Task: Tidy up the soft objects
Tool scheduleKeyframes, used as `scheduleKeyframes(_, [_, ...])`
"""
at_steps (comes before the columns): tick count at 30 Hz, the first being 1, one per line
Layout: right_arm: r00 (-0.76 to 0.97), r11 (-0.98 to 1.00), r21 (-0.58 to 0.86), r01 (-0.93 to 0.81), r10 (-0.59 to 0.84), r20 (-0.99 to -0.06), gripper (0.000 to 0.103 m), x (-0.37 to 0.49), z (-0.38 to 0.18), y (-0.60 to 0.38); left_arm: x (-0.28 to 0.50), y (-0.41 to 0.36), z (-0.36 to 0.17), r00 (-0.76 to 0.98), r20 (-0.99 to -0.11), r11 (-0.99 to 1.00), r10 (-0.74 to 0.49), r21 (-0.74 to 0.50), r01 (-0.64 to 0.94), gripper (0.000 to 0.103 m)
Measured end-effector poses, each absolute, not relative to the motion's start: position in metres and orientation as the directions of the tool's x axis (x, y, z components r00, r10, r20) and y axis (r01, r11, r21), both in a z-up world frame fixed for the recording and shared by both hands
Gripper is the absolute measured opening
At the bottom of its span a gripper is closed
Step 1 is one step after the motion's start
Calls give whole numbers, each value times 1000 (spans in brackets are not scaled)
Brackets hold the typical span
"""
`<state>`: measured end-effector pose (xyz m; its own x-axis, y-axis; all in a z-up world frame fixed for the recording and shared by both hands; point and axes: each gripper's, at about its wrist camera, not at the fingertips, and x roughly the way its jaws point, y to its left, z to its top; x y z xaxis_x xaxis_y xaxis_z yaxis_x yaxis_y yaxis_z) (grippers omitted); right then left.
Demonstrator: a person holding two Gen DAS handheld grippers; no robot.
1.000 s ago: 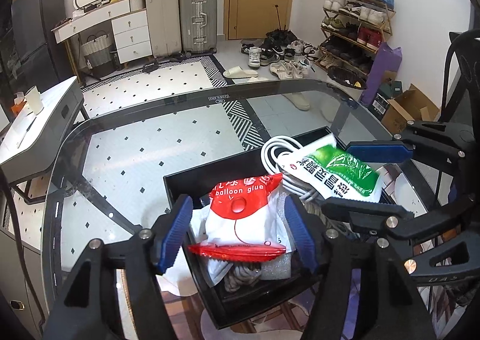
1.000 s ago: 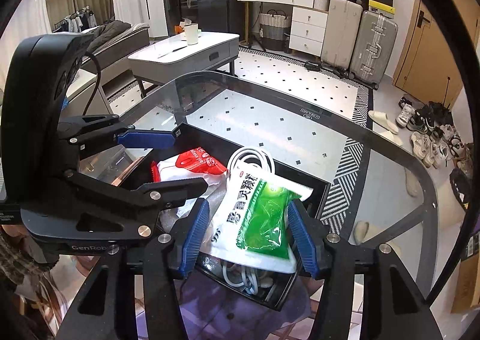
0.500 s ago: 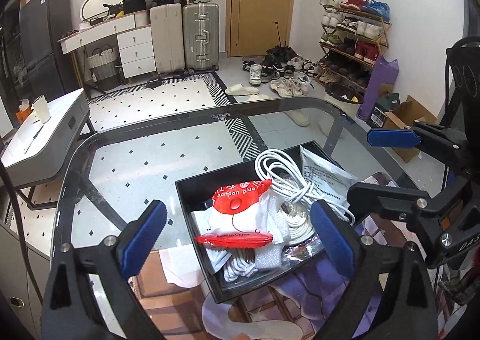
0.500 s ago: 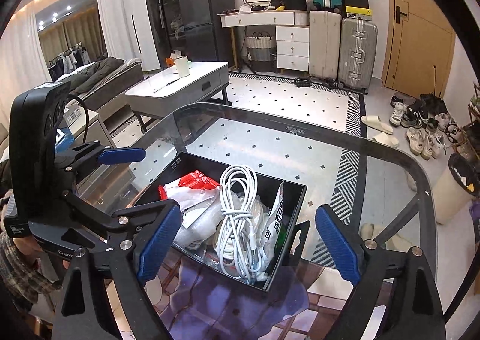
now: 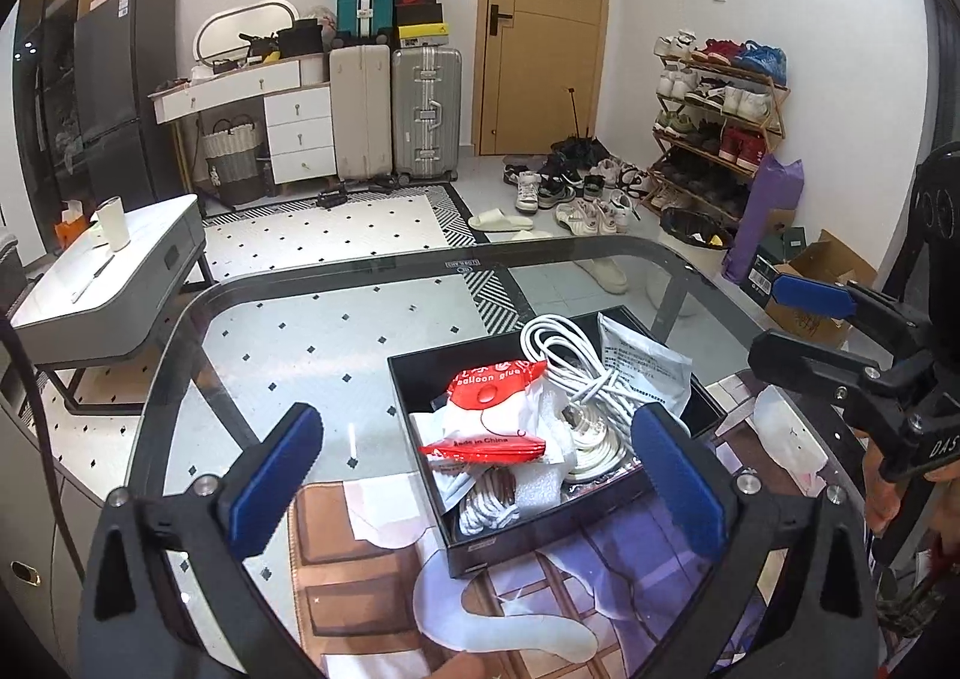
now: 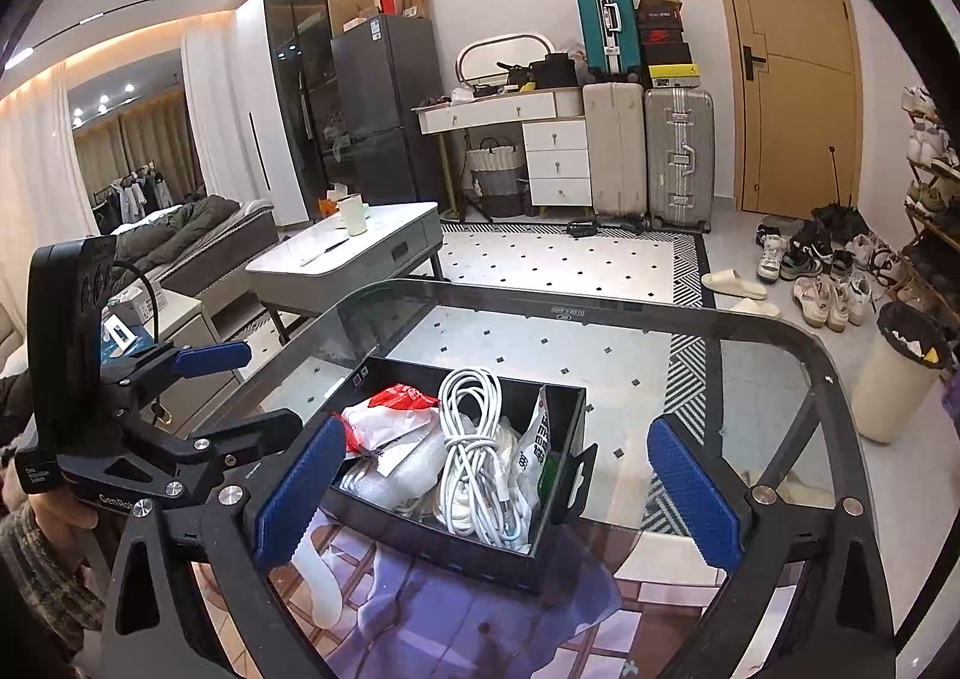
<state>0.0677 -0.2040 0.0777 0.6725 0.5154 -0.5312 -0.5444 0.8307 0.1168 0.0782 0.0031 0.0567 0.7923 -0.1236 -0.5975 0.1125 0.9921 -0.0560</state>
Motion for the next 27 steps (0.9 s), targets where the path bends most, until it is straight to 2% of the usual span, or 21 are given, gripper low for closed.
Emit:
scheduleKeyframes(9, [757, 875, 136, -465, 472, -452, 102, 53, 55, -224, 62, 5, 38, 819, -564, 994, -104, -35, 103, 103])
scheduleKeyframes(17, [766, 882, 111, -458, 455, -455, 102, 46, 44, -225, 50, 14, 22, 840, -529, 993, -117, -82, 87, 103])
scheduleKeyframes(27, [780, 883, 76, -463, 447, -439, 102, 34, 33, -219, 32, 17, 7, 872, -480, 995, -95, -73, 68, 103])
